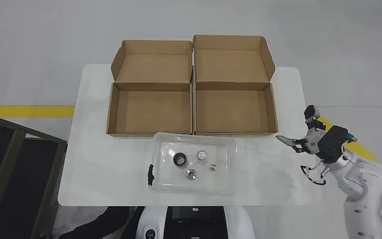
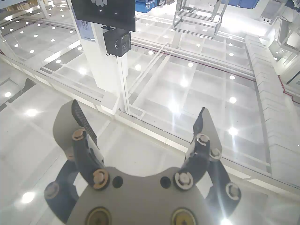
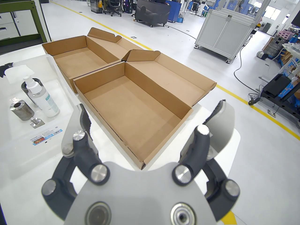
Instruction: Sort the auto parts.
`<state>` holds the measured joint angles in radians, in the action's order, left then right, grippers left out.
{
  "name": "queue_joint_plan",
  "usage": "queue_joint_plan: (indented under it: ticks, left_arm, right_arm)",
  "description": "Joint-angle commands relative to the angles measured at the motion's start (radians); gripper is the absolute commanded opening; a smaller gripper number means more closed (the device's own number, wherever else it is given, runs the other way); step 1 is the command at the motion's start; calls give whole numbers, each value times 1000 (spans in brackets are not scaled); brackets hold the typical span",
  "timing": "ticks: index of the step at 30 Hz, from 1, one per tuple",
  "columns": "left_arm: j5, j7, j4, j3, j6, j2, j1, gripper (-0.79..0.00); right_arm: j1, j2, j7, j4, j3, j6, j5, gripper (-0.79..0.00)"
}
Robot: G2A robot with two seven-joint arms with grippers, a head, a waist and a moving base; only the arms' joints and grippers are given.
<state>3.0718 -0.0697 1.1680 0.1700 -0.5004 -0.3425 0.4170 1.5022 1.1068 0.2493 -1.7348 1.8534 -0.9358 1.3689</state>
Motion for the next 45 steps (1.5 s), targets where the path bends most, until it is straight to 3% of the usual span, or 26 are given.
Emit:
queue_joint_plan:
  ticks: [1,7,16,30,45]
  left_arm:
    - [0,0,0,0,0,0,0,0]
    - [0,0,0,0,0,0,0,0]
    - [0,0,0,0,0,0,0,0]
    - [0,0,0,0,0,0,0,0]
    - [0,0,0,0,0,0,0,0]
  right_arm:
    - [0,0,0,0,0,0,0,-1]
    - [2,0,-10,-4,-8,7,-2,0]
    - [-43,-15,-126,-55,-97,-77,4,0]
    - [-85,-69,-372,-189,-357,-77,-110,0]
    - [-264,-90,-642,-181,-693,-77,-214,0]
